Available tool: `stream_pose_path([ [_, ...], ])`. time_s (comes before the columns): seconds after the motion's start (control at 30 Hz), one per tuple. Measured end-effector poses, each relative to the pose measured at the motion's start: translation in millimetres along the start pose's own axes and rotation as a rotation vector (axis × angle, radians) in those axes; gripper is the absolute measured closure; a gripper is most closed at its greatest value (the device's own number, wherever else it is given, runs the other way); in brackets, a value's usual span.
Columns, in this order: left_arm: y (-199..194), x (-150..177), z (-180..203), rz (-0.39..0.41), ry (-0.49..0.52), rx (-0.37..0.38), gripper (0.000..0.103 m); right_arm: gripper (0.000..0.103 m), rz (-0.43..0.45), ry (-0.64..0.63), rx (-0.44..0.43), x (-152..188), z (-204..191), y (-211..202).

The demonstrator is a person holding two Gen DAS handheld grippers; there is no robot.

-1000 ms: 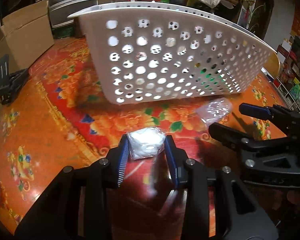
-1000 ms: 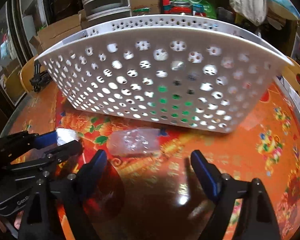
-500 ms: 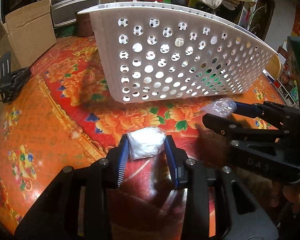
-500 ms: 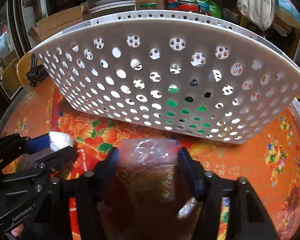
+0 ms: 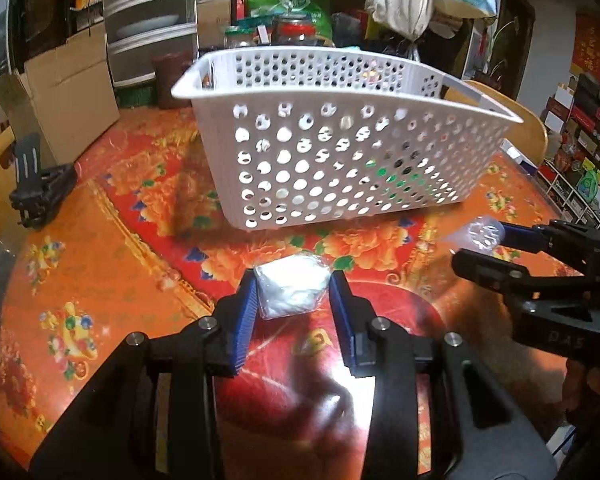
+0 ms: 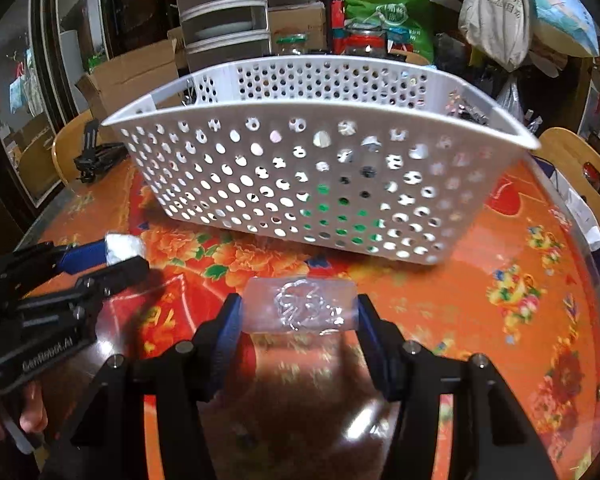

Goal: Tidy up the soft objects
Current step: 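Lift the white packet with the left tool while the right tool lifts the clear bag toward the basket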

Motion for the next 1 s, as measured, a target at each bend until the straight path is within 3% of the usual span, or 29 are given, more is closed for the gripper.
stream_pose_path([
  [0.27,-52.3,-22.2,19.1,0.071,0.028,0.019,0.07,0.047,0.07,0.001,0.0,-10.7,8.1,-51.1],
  [0.67,-102.4,-76.0,24.2,0.133,0.029,0.052,0.07,0.047,0.171,-0.026,0.002,-63.0,15.0,-102.2],
  [1.0,-89.0,-155.1,14.8,0.106,-0.024,0.084,0.07,0.047,0.126,-0.074,0.023,-122.2,28.6,-83.0],
])
Point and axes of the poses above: each gripper's, at about its wrist camera, not at the fingertips, and y roughly the way its jaws point, z to its right, x to its underside, the point moved 8 cm from there along y, roughly the way its jaws point, and after that the axes turned 14 degrees about z, right-handed, at the moved point
